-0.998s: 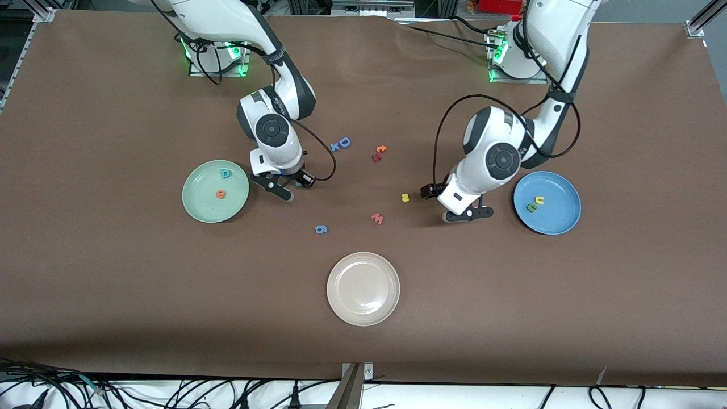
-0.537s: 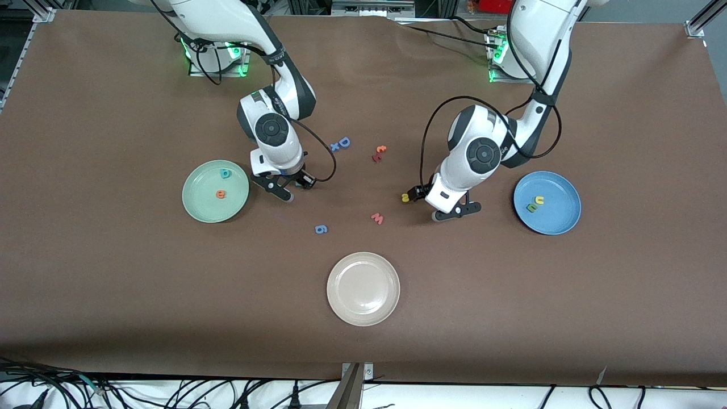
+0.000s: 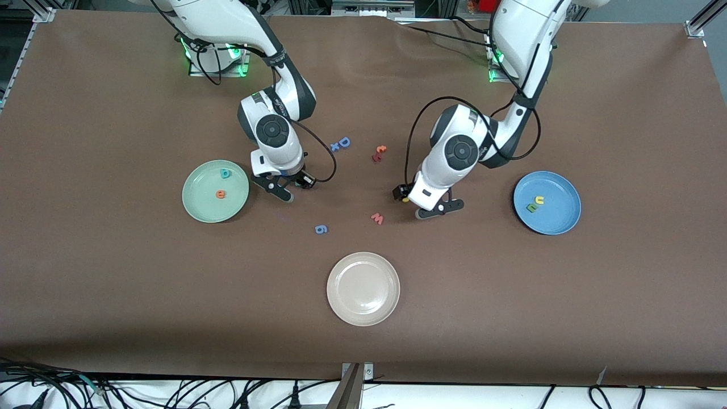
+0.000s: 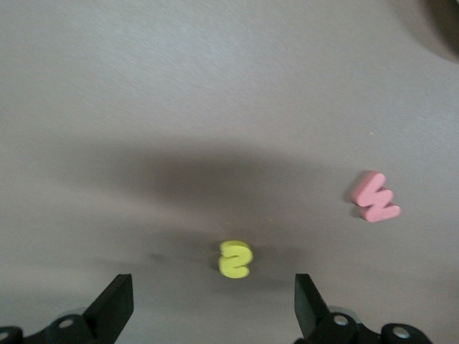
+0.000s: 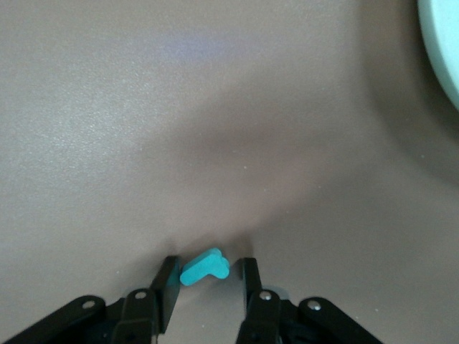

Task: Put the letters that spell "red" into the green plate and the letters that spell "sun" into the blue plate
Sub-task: 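Grasp the teal piece with the right gripper while the left gripper reaches yellow z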

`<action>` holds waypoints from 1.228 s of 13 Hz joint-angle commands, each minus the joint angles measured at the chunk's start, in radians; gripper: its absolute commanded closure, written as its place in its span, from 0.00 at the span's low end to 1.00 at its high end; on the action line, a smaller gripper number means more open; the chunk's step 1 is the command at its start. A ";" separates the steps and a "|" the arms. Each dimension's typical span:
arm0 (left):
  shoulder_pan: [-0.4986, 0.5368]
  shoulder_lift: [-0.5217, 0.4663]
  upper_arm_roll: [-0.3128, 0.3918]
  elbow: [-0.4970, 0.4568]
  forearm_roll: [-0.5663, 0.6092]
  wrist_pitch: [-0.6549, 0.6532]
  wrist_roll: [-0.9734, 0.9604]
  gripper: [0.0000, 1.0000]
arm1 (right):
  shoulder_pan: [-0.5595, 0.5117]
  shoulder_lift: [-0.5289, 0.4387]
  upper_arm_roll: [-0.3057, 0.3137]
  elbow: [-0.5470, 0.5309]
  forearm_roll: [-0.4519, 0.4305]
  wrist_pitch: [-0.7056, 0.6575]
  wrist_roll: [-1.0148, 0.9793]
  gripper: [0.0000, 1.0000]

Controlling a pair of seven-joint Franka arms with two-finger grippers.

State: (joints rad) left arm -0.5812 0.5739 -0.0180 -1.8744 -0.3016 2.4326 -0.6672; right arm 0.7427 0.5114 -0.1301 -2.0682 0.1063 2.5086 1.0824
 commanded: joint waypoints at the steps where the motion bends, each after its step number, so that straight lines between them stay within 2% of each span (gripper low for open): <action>1: -0.012 0.035 0.007 0.037 -0.010 0.002 -0.017 0.01 | 0.012 0.004 -0.005 -0.004 0.009 0.013 0.011 0.81; 3: -0.022 0.046 0.007 0.037 0.027 0.002 -0.017 0.01 | 0.012 0.002 -0.005 -0.004 0.009 0.009 0.011 0.95; 4: -0.025 0.052 0.007 0.034 0.071 0.000 -0.023 0.02 | 0.010 -0.002 -0.005 -0.004 0.009 0.007 0.011 0.98; 9: -0.038 0.070 0.007 0.038 0.182 0.002 -0.146 0.03 | 0.009 -0.056 -0.022 0.000 0.009 -0.037 -0.013 0.98; 12: -0.049 0.081 0.006 0.040 0.197 0.002 -0.169 0.04 | 0.007 -0.128 -0.110 0.011 0.007 -0.185 -0.157 0.98; 16: -0.055 0.083 0.003 0.040 0.197 0.002 -0.169 0.08 | 0.006 -0.194 -0.297 0.010 0.010 -0.364 -0.496 0.98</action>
State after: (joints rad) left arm -0.6247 0.6423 -0.0180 -1.8592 -0.1368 2.4353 -0.8078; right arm 0.7429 0.3536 -0.3574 -2.0420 0.1061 2.2050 0.7259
